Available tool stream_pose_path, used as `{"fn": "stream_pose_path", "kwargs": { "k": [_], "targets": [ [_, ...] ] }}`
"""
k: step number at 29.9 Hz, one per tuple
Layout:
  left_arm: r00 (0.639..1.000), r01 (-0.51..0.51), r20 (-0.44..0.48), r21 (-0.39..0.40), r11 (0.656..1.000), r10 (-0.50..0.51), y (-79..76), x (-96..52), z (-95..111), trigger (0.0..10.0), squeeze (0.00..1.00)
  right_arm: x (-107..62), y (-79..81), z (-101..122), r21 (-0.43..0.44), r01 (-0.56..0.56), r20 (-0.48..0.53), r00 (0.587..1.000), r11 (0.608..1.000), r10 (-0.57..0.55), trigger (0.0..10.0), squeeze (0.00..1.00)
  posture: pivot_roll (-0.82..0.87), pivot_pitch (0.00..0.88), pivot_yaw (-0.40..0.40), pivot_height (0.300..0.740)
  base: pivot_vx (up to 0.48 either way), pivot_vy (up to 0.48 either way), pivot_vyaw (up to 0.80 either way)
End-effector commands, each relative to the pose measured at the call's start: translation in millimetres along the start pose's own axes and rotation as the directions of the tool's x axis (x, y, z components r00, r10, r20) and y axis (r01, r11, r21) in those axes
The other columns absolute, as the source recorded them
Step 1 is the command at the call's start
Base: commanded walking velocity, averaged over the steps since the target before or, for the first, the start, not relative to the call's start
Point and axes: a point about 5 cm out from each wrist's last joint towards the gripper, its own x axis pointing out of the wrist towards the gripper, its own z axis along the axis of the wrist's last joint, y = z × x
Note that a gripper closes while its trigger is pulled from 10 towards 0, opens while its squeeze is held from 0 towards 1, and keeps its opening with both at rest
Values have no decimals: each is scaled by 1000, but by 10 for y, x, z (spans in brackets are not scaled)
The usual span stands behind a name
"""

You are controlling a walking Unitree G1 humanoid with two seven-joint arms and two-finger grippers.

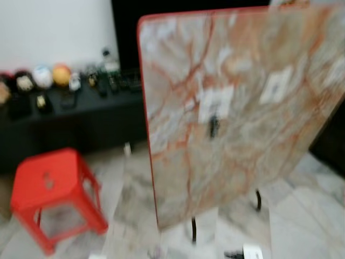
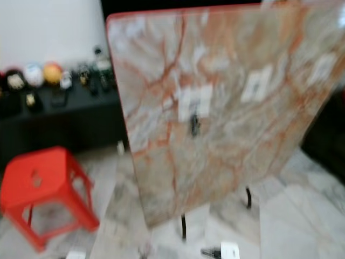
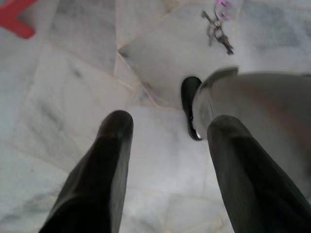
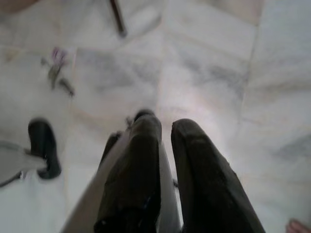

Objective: Hang keys on a hook

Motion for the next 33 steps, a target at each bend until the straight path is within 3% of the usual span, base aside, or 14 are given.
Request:
{"fn": "stream_pose_path", "kwargs": {
  "k": [1, 13, 18, 21, 29, 33],
  "targets": [
    [1000, -8, -26, -15, 1000, 8, 5, -18, -115, 10000, 0, 6, 28, 73, -8, -9, 25, 1000, 1000, 9, 10000, 0, 72, 0, -43, 740, 0, 322, 0],
    [999, -17, -48, -29, 999, 15, 75, -59, -277, 10000, 0, 5, 17, 72, -15, -14, 23, 1000, 1000, 14, 10000, 0, 77, 0, -50, 740, 0, 322, 0],
    [999, -19, -35, -36, 999, 18, 75, -50, -230, 10000, 0, 7, 19, 95, -18, -14, 27, 1000, 1000, 14, 10000, 0, 78, 0, -53, 740, 0, 322, 0],
    [1000, -10, -12, -36, 999, 10, -2, -17, -105, 10000, 0, 9, 24, 111, -18, -15, 31, 999, 1000, 15, 10000, 0, 77, 0, -56, 740, 0, 315, 0],
    [1000, -2, 6, -40, 999, 2, -86, 8, 0, 10000, 0, 10, 26, 135, -18, -15, 35, 999, 1000, 15, 10000, 0, 78, 0, -61, 740, 0, 310, 0],
    [1000, -4, 12, -46, 999, 5, -83, 12, 29, 10000, 0, 11, 26, 150, -12, -14, 38, 999, 1000, 14, 10000, 0, 78, 0, -68, 740, 0, -107, 0]
  ]
}}
